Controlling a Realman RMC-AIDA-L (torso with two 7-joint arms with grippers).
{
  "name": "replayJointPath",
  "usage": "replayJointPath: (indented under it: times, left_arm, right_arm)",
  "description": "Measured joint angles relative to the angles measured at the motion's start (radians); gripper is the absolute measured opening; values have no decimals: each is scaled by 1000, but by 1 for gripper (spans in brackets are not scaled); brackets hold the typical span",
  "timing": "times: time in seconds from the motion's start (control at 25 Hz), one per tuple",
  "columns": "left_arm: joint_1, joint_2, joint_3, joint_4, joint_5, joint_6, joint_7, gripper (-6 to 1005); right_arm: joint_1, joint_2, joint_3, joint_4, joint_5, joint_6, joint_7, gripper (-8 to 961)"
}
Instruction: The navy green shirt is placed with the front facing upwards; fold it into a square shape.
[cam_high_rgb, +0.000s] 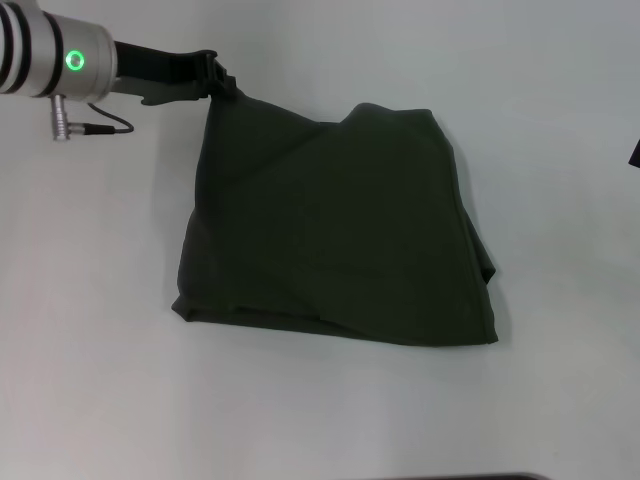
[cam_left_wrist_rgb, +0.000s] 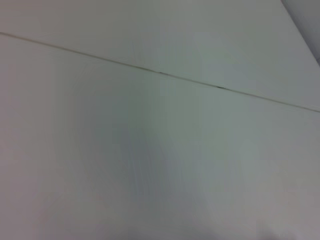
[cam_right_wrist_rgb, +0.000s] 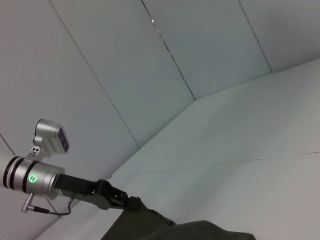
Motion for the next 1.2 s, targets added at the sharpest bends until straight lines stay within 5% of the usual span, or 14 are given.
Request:
replayJointPath:
  times: [1.2]
  left_arm:
    - [66, 35, -118, -44, 1, -57, -17, 50]
  right_arm:
    - [12, -3, -5, 0, 0, -1, 9, 765]
